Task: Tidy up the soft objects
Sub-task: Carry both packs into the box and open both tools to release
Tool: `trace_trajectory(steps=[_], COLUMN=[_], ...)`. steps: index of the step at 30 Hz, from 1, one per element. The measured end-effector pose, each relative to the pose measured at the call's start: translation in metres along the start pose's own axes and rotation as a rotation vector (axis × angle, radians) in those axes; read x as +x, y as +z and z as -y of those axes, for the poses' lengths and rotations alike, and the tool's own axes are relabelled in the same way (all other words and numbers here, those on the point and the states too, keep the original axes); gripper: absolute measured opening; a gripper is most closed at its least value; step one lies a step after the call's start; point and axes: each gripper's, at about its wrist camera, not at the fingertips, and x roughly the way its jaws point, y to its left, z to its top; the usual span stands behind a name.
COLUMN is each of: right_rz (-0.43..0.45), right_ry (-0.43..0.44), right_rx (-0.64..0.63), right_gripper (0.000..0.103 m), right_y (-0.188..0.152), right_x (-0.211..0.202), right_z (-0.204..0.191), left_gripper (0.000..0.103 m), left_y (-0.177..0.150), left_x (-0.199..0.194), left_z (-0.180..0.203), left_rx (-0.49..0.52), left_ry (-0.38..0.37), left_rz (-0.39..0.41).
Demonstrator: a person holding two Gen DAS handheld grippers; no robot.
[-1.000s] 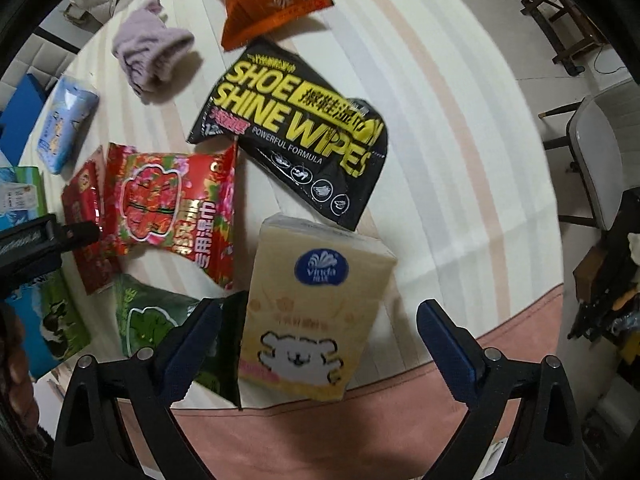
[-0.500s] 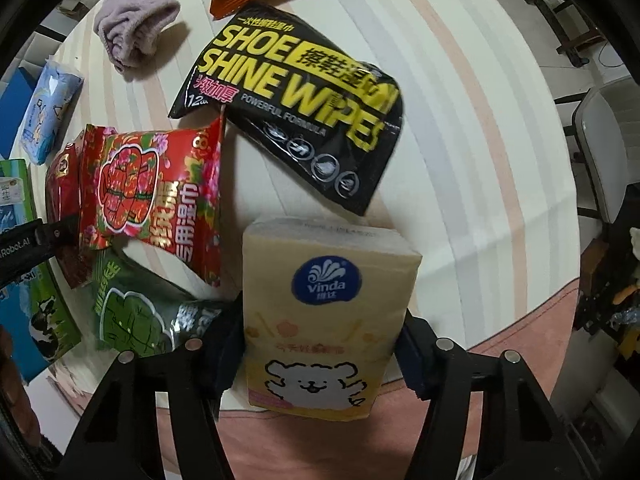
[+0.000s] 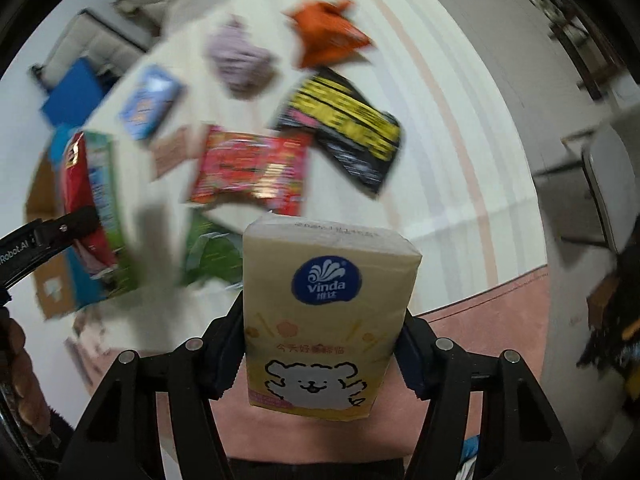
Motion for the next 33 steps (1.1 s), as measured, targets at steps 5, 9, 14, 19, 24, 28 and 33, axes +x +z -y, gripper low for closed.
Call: trace_trajectory(steps=[5,9,14,19,24,28,33], right_rz=[0.045,0.069,0.047,0.001,-0.035,-0.072,-0.093], right_ry=[0.099,0.151,0.175,0.155,0.103,0.065,0.026], right_rx=[-0.127,-0.233,-0.339,-0.386,-0.381,-0.378,-0.377], right_gripper=[0.067,0.067,0.067,0.067,0.067,0.067,0.067], right_y=[0.022,0.045,0.071,0.097,0.129,0.142,0.146], right_x=[-0.071,-0.100,-0.095,-0.049,0.018,0.061,0.094], right_z=[-0.056,-0.130,-0.233,-0.325,-0.386,-0.411,-0.427], left_gripper=[0.045,0.045,0.045,0.045,0.045,0.045,0.045], left_y=[0.006,0.013,0.038,0.077,0.105,0.121,0.128], left_x=[-0.063,-0.087,-0.083,-0.039,0.017,0.055,0.082], left_z=[-0.029,-0.078,-0.159,-0.231,-0.277,-0.298,-0.300], left_rx=[-0.045,-0.083,-0.131,-0.169,-0.171,-0.152,-0.122], left_ry=[-0.007,0.018,0.058,0.049,-0.002,-0.031,-0.086], left_rz=[0.081,0.114,0.101,0.015,-0.093,-0.157,-0.226])
